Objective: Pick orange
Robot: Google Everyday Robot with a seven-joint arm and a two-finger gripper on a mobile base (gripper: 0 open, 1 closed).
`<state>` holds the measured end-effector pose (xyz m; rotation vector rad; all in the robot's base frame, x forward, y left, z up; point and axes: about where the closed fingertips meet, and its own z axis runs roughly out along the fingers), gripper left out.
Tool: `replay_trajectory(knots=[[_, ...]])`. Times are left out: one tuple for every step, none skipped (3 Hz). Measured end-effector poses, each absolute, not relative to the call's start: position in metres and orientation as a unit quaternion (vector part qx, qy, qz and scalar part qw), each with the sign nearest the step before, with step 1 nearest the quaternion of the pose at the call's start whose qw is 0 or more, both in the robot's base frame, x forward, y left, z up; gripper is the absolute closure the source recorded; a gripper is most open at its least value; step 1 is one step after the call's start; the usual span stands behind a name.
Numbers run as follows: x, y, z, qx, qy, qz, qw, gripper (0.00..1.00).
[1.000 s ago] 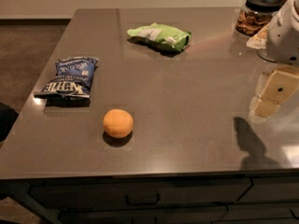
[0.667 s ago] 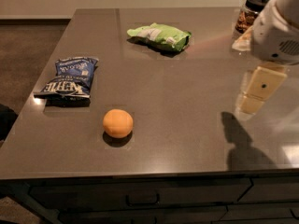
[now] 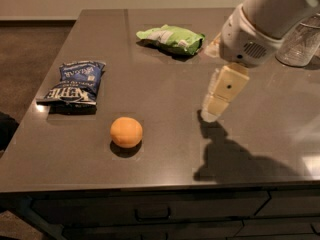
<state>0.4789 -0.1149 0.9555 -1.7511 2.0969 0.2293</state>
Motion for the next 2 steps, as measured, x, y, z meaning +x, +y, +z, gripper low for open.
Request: replay_trajectory(knots=[[0.484, -0.076, 0.943, -0.617, 0.743, 0.133, 0.223, 0.00], [0.480, -0.045, 0.930, -0.623, 0.728, 0.157, 0.240, 0.00]])
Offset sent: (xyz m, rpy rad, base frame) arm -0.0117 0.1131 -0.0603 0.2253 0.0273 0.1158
